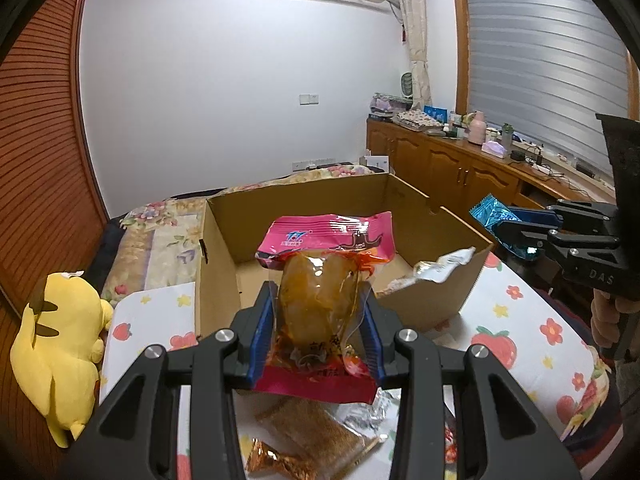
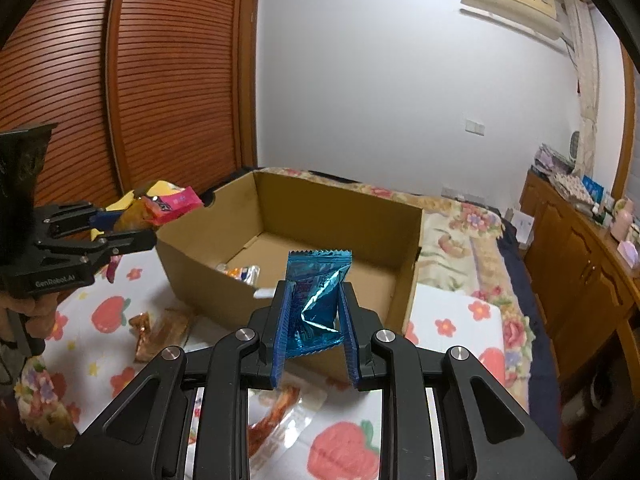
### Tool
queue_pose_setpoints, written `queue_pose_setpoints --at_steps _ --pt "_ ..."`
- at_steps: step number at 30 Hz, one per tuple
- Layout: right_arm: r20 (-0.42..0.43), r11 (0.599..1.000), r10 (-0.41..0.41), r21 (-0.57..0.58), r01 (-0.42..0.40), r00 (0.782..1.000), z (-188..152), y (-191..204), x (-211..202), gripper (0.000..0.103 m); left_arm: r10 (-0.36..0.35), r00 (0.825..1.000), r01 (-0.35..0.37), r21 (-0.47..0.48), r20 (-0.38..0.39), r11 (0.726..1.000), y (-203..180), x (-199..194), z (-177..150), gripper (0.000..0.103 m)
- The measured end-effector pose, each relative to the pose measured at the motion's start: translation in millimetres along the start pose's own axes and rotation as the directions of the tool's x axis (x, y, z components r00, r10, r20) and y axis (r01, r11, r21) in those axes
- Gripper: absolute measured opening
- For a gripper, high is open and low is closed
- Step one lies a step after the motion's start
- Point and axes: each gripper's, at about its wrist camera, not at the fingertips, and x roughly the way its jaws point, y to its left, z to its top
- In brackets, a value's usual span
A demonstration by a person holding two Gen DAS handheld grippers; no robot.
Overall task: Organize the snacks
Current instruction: 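Lift both held snacks and carry them over the cardboard box, then open the left tool to drop the pink cake while the right tool releases the blue candy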
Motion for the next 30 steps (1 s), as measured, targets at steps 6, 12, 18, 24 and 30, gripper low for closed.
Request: queue_pose_setpoints --at_steps 6,12,18,24,30 --pt "-0.017 1.000 0.003 -0.005 -0.003 1.000 9.7 -1.9 19.5 0.022 0.012 1.000 -0.012 -0.009 -0.016 1.000 4.6 20.4 15.1 0.038" --pt "-0.043 1.000 0.004 0.001 -0.004 0.999 17.2 -3.5 40.2 0.022 0.010 0.998 -0.012 -0.029 -0.058 1.000 12.6 40.8 19.9 0.039" --pt "-0.074 0.999 0.009 0.034 -0.007 0.997 15.6 -10.6 57.2 0.022 0.012 0.996 -0.016 -0.044 -0.093 0.999 18.0 54.7 14.6 0.040" --pt "-0.099 0.998 0.008 0.059 -0.003 0.995 12.5 -16.8 70.0 0.022 0.014 0.994 -0.020 -0.055 -0.106 0.998 21.3 62.3 14.2 0.043" --pt "-0.118 0.998 0.010 0.070 -0.002 0.993 9.3 -18.0 78.1 0.023 0.033 0.996 -0.038 -0.061 -0.089 0.997 23.4 60.1 14.5 0.059"
